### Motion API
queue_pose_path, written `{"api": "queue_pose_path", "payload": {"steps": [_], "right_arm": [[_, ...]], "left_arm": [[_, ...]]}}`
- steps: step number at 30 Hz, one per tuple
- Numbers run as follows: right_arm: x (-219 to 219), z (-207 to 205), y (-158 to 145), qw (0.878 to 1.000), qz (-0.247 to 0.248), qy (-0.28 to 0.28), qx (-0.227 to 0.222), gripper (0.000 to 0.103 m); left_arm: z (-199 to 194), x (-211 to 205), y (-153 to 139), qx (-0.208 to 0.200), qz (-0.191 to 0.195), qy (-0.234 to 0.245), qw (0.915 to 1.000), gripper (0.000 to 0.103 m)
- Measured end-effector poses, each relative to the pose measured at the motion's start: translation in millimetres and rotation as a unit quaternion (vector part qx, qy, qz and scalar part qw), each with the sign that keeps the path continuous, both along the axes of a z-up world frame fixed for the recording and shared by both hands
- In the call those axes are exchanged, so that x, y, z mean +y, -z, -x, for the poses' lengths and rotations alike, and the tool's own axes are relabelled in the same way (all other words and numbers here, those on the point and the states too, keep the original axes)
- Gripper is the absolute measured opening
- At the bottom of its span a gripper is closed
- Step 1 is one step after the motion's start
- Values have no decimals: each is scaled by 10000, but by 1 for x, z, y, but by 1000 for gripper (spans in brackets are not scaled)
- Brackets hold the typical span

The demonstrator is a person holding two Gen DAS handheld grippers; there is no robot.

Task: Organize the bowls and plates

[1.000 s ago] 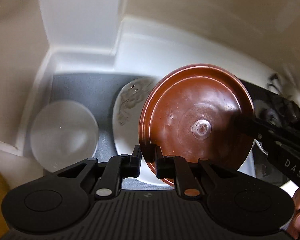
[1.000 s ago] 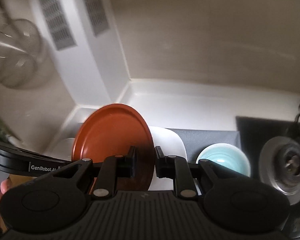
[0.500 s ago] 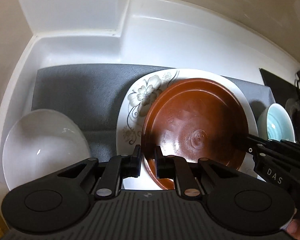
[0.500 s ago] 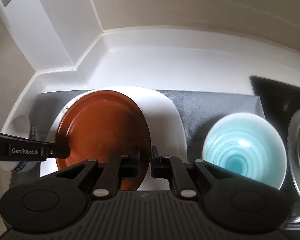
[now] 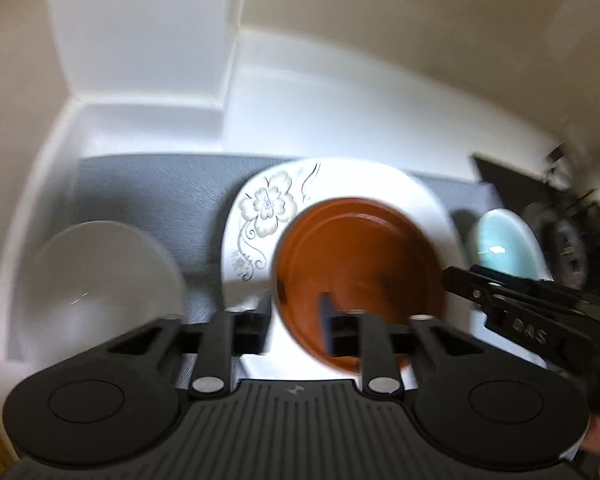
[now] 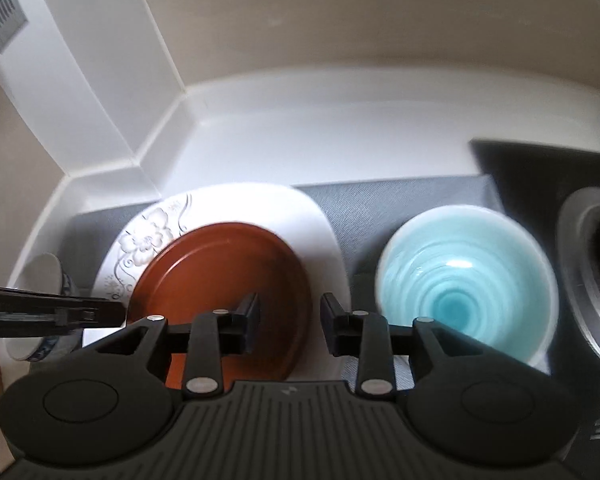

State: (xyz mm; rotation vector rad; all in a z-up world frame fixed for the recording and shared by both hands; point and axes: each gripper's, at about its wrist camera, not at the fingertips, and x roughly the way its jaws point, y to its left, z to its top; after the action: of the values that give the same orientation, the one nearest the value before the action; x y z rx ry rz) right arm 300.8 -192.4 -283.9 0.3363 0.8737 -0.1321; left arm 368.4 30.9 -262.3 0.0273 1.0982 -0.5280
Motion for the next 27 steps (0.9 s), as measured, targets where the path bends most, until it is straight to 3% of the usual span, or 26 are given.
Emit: {"api": "queue_pose_path", "payload": {"steps": [3, 8, 11, 14, 18, 20, 23, 27], "right_arm": [[3, 19, -14, 9999, 14, 2, -156, 41], [20, 37, -33, 9987, -131, -267, -410, 59], [38, 40, -38, 9962, -152, -599, -609, 67], [54, 32, -37, 9921, -367, -970, -701, 82], [81, 17, -38, 9877, -200, -1394, -682, 102], [97, 10, -42, 9833, 78, -1696, -660, 103], [111, -3, -50, 9765, 397, -2021, -642, 103], [116, -17, -63, 9769, 348, -2031, -572, 103]], "left_arm": [[21, 44, -20, -244, 279, -352, 9987, 62], [38, 114, -24, -635, 110, -1163, 9911, 65], [29, 149, -6, -303, 46, -1763, 9839, 62], [23, 170, 9, 75, 276, -2202, 9750, 61], [24, 179, 14, 50, 457, -2327, 9715, 61], [24, 181, 15, 3, 572, -2318, 9711, 59], [22, 184, 15, -162, 518, -2309, 9715, 42], [21, 188, 16, -425, 529, -2286, 9712, 38]]}}
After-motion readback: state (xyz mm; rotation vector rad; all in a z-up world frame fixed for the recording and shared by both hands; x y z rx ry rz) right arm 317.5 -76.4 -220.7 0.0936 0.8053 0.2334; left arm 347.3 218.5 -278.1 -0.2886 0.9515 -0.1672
